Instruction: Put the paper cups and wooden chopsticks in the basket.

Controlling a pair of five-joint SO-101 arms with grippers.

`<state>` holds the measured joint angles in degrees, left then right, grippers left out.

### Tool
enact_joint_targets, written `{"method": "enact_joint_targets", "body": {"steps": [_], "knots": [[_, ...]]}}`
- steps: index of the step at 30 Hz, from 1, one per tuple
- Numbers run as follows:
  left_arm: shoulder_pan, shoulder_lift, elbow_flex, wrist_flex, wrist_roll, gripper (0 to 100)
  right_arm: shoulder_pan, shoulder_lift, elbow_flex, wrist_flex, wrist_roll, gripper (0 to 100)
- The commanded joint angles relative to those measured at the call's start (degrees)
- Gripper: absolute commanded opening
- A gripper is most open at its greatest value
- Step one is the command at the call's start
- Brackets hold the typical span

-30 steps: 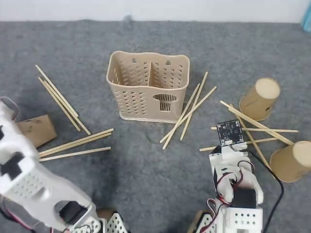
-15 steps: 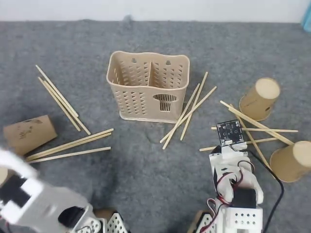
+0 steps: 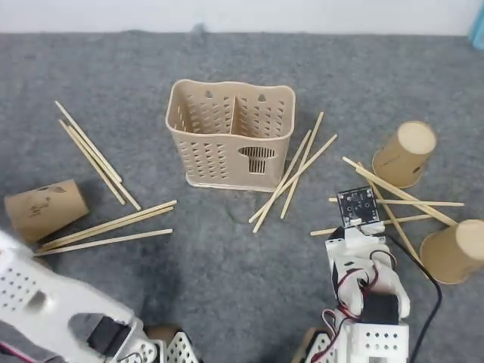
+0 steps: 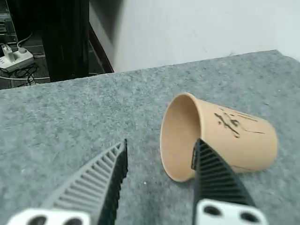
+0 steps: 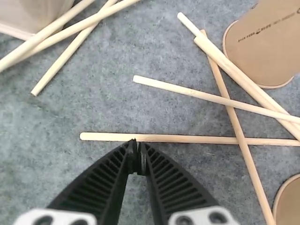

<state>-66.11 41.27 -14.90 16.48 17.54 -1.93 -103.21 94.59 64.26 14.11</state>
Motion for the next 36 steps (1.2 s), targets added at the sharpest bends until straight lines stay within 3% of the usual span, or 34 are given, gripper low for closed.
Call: {"method": "enact_joint_targets", "body": {"steps": [1,14,22,25,28,32,36], "knots": [[1.1,3.7,-8.5,-1.6,0.8,22,0.5,-0.7,-0.2,-0.6,0.5,0.6],[6.7,14.2,-21.2,-1.9,1.1,22,0.5,-0.7,-0.2,-0.7,0.5,0.6],[10.1,27.2,-35.5,-1.9,0.7,22,0.5,-0.7,-0.2,-0.8,0.5,0.6],[10.7,32.3,-42.0,-1.6,0.4,15,0.5,-0.7,-0.2,-0.9,0.5,0.6],[10.8,35.9,-48.0,-0.9,-4.4,0,0.5,-0.7,-0.2,-0.9,0.5,0.6],[10.6,36.7,-56.2,10.3,-6.4,1,0.5,-0.7,-0.2,-1.0,0.5,0.6],[10.5,36.9,-68.4,27.0,-6.4,1,0.5,-0.7,-0.2,-1.0,0.5,0.6]]}}
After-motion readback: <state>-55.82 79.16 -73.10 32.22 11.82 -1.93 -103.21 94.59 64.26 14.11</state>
